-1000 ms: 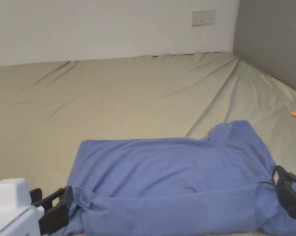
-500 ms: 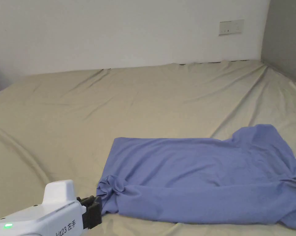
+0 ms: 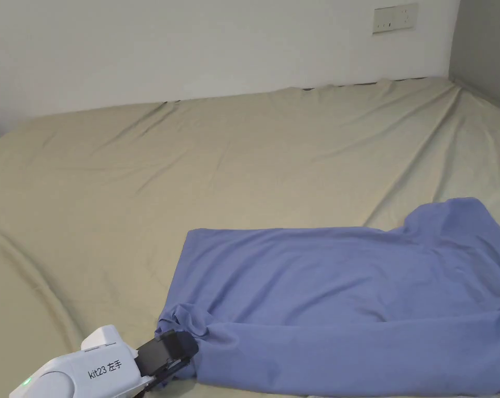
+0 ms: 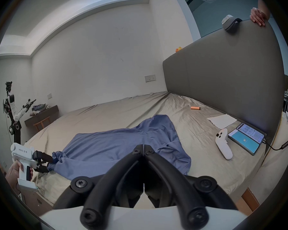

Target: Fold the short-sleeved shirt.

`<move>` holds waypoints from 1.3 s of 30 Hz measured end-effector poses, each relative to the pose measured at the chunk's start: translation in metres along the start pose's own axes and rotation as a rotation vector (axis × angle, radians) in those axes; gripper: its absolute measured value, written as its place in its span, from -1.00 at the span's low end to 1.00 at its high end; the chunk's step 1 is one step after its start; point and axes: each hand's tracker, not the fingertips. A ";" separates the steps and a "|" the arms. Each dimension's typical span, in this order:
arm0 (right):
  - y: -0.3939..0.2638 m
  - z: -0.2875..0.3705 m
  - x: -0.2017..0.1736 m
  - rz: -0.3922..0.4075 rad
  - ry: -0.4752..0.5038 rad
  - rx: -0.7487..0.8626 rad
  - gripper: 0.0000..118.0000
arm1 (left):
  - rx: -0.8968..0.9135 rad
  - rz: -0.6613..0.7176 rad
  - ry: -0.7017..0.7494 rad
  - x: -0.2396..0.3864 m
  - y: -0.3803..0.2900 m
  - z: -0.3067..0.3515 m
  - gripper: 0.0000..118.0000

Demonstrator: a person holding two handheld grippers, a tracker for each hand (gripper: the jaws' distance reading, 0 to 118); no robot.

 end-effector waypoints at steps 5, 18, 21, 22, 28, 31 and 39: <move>0.002 -0.007 -0.001 0.010 0.013 -0.010 -1.00 | 0.017 -0.074 0.025 0.012 0.010 -0.013 0.66; 0.000 -0.027 0.035 -0.104 0.018 -0.171 1.00 | -0.056 -0.371 0.138 0.043 0.003 -0.010 -0.83; -0.009 -0.032 0.065 -0.144 -0.015 -0.192 0.91 | -0.053 -0.405 0.135 0.053 0.002 -0.006 -0.83; -0.013 -0.040 0.076 -0.205 -0.017 -0.272 0.91 | -0.054 -0.408 0.125 0.054 0.003 -0.006 -0.83; -0.037 -0.087 0.098 -0.129 -0.093 -0.440 0.89 | -0.066 -0.431 0.102 0.062 -0.009 0.001 -0.83; -0.047 -0.112 0.099 -0.094 -0.064 -0.488 0.75 | -0.076 -0.412 0.086 0.061 -0.014 -0.001 -0.83; -0.046 -0.119 0.087 -0.076 -0.076 -0.415 -0.92 | -0.087 -0.355 0.045 0.051 -0.018 0.003 -0.83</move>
